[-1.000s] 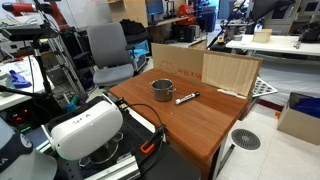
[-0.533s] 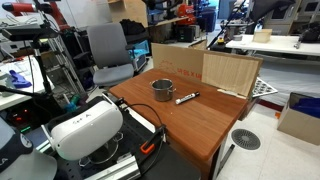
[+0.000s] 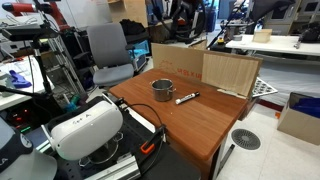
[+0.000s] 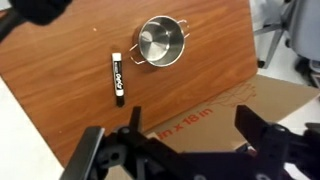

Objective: Take the marker from the table and place it in the silver pot

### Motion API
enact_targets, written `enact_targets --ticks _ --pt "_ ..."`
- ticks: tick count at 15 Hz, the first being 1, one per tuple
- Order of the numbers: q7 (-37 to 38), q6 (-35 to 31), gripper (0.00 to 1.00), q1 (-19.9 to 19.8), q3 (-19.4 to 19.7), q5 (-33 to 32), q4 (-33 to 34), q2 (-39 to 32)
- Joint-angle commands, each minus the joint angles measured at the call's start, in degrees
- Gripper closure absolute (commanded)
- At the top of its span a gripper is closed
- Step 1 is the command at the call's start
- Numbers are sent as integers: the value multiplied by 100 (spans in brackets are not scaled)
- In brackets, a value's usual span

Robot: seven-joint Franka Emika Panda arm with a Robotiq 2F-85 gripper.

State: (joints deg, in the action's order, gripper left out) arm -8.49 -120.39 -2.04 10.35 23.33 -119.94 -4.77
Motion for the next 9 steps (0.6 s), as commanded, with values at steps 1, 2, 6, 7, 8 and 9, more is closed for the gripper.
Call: enact_targets --ticks 1,2,6,7,8,9 --pt "357 81 0 -264 -164 47 508 -633" --pt "440 108 0 -308 -175 36 639 -845" --pt "813 -139 0 -371 -208 -67 1012 -1466" --pt "909 -218 0 -372 -212 -99 1082 -1595" --pt "1052 -299 0 -365 -213 -120 1169 -1759" --pt "1145 -438 0 -346 -212 -174 1199 -1874"
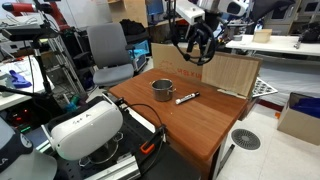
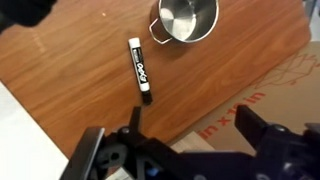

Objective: Take the marker from the table and place it in the silver pot

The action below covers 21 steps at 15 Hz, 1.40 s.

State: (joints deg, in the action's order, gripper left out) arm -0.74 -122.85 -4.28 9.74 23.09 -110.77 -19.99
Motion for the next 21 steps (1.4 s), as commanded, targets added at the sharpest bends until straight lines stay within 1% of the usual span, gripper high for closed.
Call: enact_targets --ticks 1,5,8,12,15,17,21 --pt "507 -290 0 -87 -138 -266 339 -509" --pt "1187 -349 0 34 -89 -795 651 -1119" --pt "1583 -249 0 100 -60 -1180 916 -1520" --pt "1968 -49 0 131 -33 -1468 1360 -2019" --pt "2086 -42 0 173 -30 -1641 1648 -2307" --pt "2030 42 0 200 -78 -1737 1826 -2445" --pt "1931 109 0 313 -103 -1943 1944 -2588"
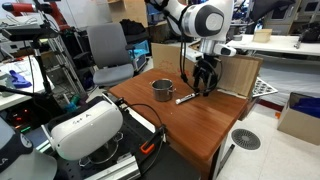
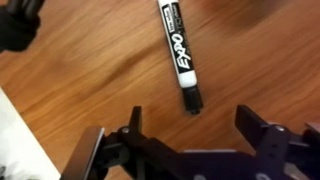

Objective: Take the marker from the table and place it in the silver pot

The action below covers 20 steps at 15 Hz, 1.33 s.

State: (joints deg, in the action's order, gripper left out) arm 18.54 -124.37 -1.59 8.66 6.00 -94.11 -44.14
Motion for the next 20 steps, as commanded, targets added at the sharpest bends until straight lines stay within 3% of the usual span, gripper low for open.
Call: enact_targets --ticks 1,8,9,10,20 --pt "-2 268 0 71 15 -288 280 -187" --pt "18 158 0 204 88 -809 248 -351" --pt "1 130 25 215 80 -861 243 -356" --pt "-13 135 26 220 69 -903 258 -370" --pt "-91 238 99 155 8 -953 280 -313"
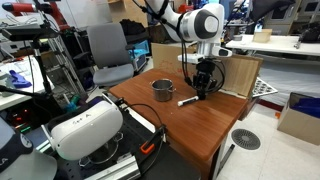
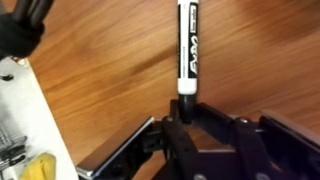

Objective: Take the marker from the table and place it in the silver pot

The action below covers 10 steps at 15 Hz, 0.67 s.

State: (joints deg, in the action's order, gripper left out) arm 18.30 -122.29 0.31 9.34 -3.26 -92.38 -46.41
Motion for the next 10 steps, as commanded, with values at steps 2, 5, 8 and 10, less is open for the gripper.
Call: enact_targets --ticks 2,5,8,10 --pt "-112 48 95 -64 -106 25 99 -54" --pt "-212 -36 94 -107 -163 95 -26 74" --pt "-410 -270 94 -134 -261 150 -284 336" --pt "-544 -362 94 -161 -334 206 -466 569"
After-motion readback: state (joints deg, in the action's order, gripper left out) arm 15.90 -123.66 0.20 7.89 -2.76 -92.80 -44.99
